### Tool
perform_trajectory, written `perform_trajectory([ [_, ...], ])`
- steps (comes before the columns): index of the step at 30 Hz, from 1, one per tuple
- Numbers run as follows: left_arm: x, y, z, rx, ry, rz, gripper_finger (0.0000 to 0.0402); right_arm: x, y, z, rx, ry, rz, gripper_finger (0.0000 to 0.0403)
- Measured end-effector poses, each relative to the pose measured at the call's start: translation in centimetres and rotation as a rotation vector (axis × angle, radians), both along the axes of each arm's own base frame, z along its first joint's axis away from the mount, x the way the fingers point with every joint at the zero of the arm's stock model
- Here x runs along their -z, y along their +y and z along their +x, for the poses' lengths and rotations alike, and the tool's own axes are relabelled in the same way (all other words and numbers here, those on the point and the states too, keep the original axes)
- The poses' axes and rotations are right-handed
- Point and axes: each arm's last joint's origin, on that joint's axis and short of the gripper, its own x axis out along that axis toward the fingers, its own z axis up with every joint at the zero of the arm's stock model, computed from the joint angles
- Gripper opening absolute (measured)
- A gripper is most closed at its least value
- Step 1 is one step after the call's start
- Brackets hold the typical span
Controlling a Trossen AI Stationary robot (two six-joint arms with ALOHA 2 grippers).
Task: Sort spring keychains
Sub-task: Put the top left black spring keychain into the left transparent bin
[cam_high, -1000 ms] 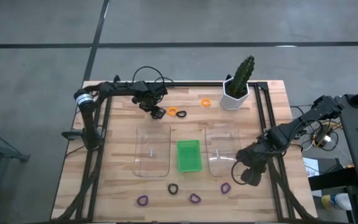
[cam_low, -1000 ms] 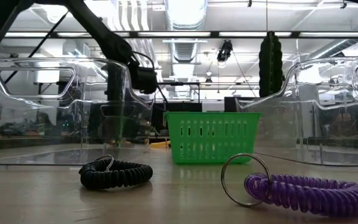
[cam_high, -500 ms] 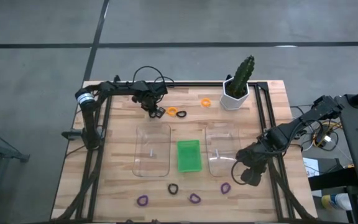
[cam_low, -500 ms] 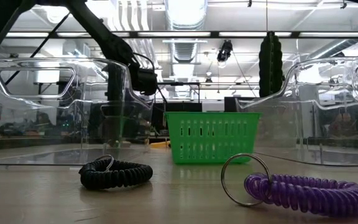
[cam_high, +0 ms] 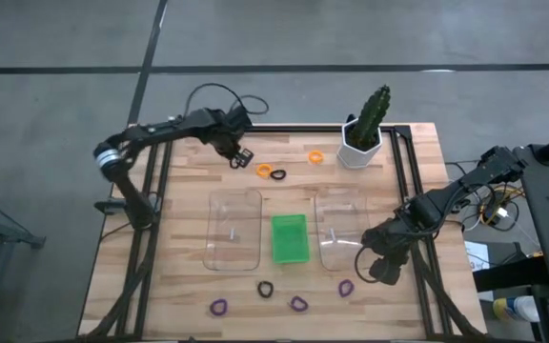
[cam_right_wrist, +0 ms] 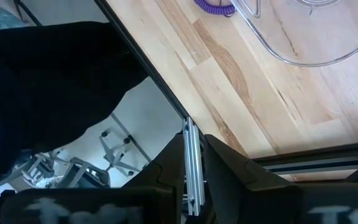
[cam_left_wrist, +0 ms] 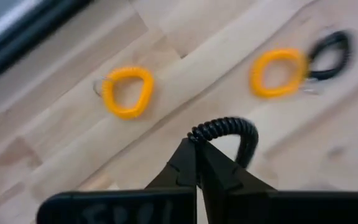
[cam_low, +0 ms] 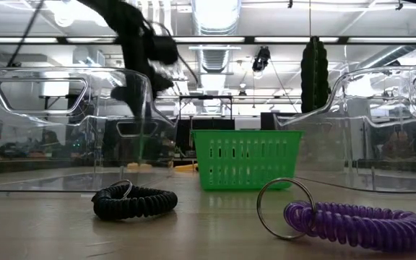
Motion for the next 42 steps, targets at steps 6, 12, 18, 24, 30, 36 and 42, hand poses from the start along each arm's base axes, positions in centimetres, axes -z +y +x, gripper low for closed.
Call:
perform_trajectory([
  [6, -5.9, -3.0, -3.0, -0.002, -0.116, 0.030, 0.0001, 0.0, 0.0, 0.0, 0.000, -0.001, 0.001, 0.0056],
  [12, -9.6, -6.7, -5.2, -0.011, -0.293, 0.001, 0.0000, 0.0, 0.0, 0.0, 0.000, -0.004, 0.002, 0.0057],
  [18, -11.1, -10.7, -5.6, 0.050, -0.378, -0.041, 0.0000, 0.0, 0.0, 0.1, 0.001, -0.006, 0.004, 0.0056],
  [24, -11.0, -14.3, -4.6, 0.102, -0.392, -0.092, 0.0000, -0.1, 0.0, 0.1, 0.003, -0.010, 0.007, 0.0057],
  [30, -9.8, -18.2, -2.9, 0.206, -0.329, -0.081, 0.0000, -0.1, 0.1, 0.1, 0.003, -0.013, 0.009, 0.0057],
  [36, -7.7, -20.3, -0.7, 0.229, -0.240, -0.062, 0.0000, -0.1, 0.1, 0.1, 0.003, -0.015, 0.010, 0.0057],
  [42, -4.7, -21.8, 1.6, 0.290, -0.104, -0.060, 0.0000, -0.1, 0.1, 0.2, 0.021, -0.004, 0.014, 0.0057],
])
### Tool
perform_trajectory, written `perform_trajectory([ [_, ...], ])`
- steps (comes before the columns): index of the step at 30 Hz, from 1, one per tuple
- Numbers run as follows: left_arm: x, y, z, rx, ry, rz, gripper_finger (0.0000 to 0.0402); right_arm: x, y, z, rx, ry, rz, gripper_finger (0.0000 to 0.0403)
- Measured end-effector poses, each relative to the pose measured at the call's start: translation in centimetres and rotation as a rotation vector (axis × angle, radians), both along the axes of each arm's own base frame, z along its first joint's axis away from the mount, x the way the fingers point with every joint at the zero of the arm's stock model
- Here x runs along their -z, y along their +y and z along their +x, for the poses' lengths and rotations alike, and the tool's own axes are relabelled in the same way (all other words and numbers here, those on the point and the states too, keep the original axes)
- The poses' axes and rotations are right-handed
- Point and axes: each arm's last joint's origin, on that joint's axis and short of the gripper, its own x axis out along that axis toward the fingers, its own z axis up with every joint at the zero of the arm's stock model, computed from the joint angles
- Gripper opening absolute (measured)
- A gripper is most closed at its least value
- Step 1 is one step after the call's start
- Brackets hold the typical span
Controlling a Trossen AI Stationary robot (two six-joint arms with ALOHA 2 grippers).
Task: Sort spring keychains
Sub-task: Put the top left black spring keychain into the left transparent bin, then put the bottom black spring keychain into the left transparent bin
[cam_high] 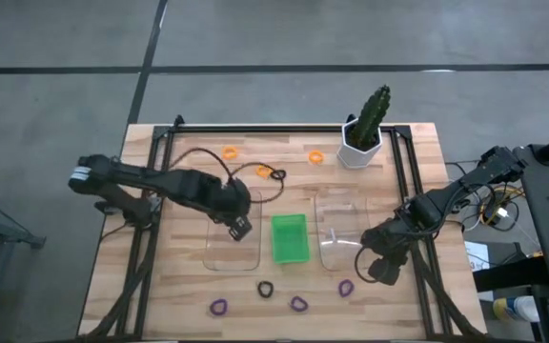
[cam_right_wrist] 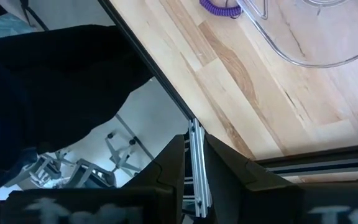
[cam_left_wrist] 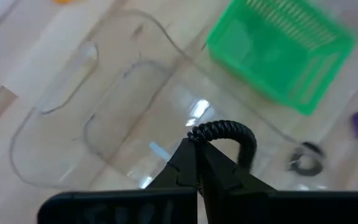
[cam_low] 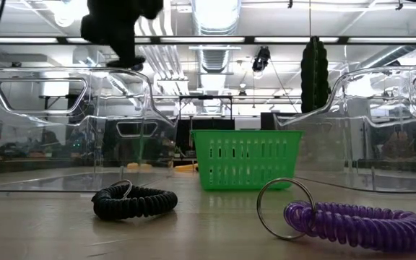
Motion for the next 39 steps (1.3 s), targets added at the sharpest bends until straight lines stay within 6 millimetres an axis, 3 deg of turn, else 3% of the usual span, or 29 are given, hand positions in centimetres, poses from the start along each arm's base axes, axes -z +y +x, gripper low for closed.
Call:
perform_trajectory([
  [9, 5.9, -1.1, 1.5, 0.079, 0.264, 0.006, 0.0000, 0.0, 0.0, 0.0, 0.001, -0.001, 0.001, 0.0057],
  [21, 11.6, -1.1, 0.7, 0.082, 0.280, -0.049, 0.0000, 0.0, 0.0, 0.0, 0.000, -0.005, 0.002, 0.0057],
  [25, 11.9, -1.0, 0.6, 0.045, 0.267, -0.061, 0.0013, 0.0, 0.0, 0.1, 0.000, -0.007, 0.003, 0.0057],
  [30, 11.6, -1.2, 1.2, 0.051, 0.219, -0.079, 0.0060, -0.1, 0.1, 0.1, 0.002, -0.015, 0.009, 0.0057],
  [39, 7.5, -1.2, 1.5, 0.064, 0.096, -0.104, 0.0151, -0.2, 0.2, 0.2, -0.005, -0.029, 0.023, 0.0057],
])
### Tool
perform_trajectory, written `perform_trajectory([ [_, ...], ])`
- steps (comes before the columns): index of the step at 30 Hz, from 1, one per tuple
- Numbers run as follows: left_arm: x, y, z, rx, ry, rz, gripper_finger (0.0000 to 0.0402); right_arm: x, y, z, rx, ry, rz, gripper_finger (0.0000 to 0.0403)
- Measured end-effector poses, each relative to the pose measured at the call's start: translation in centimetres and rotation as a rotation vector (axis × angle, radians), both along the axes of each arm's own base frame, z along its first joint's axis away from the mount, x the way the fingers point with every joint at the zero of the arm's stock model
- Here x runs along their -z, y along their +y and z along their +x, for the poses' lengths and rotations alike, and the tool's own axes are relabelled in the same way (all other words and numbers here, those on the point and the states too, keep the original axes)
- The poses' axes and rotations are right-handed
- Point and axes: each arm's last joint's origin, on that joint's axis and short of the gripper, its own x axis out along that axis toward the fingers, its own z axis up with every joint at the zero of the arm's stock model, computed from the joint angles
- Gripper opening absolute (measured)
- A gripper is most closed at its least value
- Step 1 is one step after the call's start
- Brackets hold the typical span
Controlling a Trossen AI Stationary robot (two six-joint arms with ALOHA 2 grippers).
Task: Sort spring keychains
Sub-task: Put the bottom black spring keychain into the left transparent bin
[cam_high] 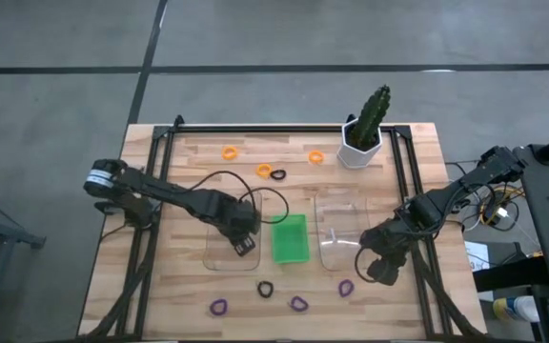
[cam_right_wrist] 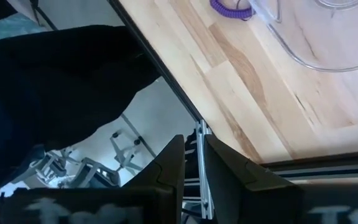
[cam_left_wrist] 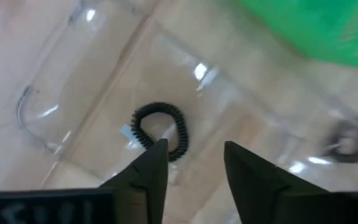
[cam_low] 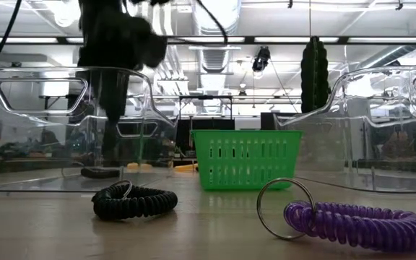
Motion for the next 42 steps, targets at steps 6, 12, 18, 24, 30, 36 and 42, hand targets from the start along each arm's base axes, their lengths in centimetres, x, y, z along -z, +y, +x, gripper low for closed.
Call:
perform_trajectory([
  [6, -3.6, 0.2, -0.8, -0.022, -0.121, -0.014, 0.0165, -0.9, 0.1, 0.9, 0.024, -0.084, 0.049, 0.0057],
  [12, -6.3, 0.6, -2.4, -0.095, -0.237, -0.019, 0.0165, -3.5, -1.0, 2.6, 0.119, -0.297, 0.023, 0.0057],
  [18, -8.5, 0.5, -2.9, -0.082, -0.399, -0.058, 0.0165, -6.0, -2.5, 3.6, 0.181, -0.465, -0.066, 0.0057],
  [24, -10.8, -1.9, -1.5, 0.132, -0.689, -0.142, 0.0165, -7.1, -3.0, 3.8, 0.149, -0.564, -0.123, 0.0057],
  [30, -11.8, -4.6, -0.8, 0.244, -0.858, -0.198, 0.0165, -6.6, -3.2, 3.9, 0.108, -0.596, -0.183, 0.0057],
  [36, -10.1, -7.7, 0.1, 0.244, -0.842, -0.171, 0.0165, -5.3, -3.2, 3.8, 0.044, -0.595, -0.226, 0.0057],
  [42, -6.6, -11.3, 1.7, 0.254, -0.730, -0.171, 0.0165, -3.2, -3.2, 3.7, -0.016, -0.563, -0.268, 0.0057],
])
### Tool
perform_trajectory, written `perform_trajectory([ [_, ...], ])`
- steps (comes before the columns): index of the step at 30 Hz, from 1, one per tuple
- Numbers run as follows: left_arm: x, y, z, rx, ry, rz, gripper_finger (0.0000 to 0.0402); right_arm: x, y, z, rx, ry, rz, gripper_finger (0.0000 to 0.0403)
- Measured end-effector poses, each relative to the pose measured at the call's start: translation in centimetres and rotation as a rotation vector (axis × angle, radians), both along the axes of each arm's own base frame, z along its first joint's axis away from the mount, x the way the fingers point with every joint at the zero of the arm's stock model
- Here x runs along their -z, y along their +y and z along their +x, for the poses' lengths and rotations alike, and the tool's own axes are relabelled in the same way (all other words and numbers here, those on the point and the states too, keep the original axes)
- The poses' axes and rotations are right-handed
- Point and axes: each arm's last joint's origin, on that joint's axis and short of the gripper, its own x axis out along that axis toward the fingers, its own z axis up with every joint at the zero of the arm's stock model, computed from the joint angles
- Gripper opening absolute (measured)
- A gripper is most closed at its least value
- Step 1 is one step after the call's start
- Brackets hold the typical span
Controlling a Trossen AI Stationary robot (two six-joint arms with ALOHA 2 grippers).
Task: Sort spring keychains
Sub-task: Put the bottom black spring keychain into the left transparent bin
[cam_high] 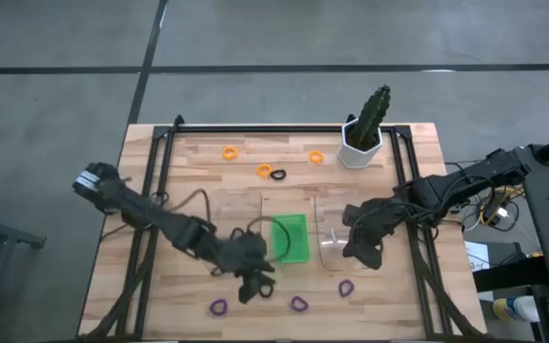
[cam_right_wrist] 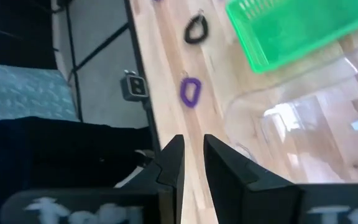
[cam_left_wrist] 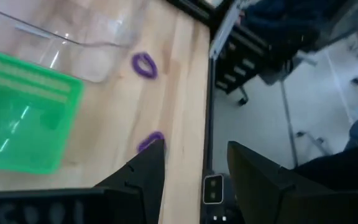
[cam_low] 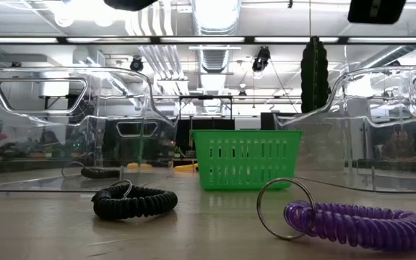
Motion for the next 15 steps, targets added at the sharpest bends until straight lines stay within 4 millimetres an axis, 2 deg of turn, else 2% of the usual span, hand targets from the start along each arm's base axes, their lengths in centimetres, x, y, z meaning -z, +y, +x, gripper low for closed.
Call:
perform_trajectory([
  [4, 1.9, -2.8, 1.2, 0.055, 0.041, 0.036, 0.0165, 1.1, 0.1, -0.2, 0.010, 0.047, 0.004, 0.0057],
  [9, 4.8, -5.6, 2.5, 0.116, 0.160, 0.104, 0.0165, 1.5, 0.4, -0.3, 0.019, 0.075, 0.028, 0.0057],
  [15, 8.0, -7.1, 3.6, 0.162, 0.352, 0.255, 0.0165, 0.8, 0.8, -0.4, -0.005, 0.051, 0.041, 0.0057],
])
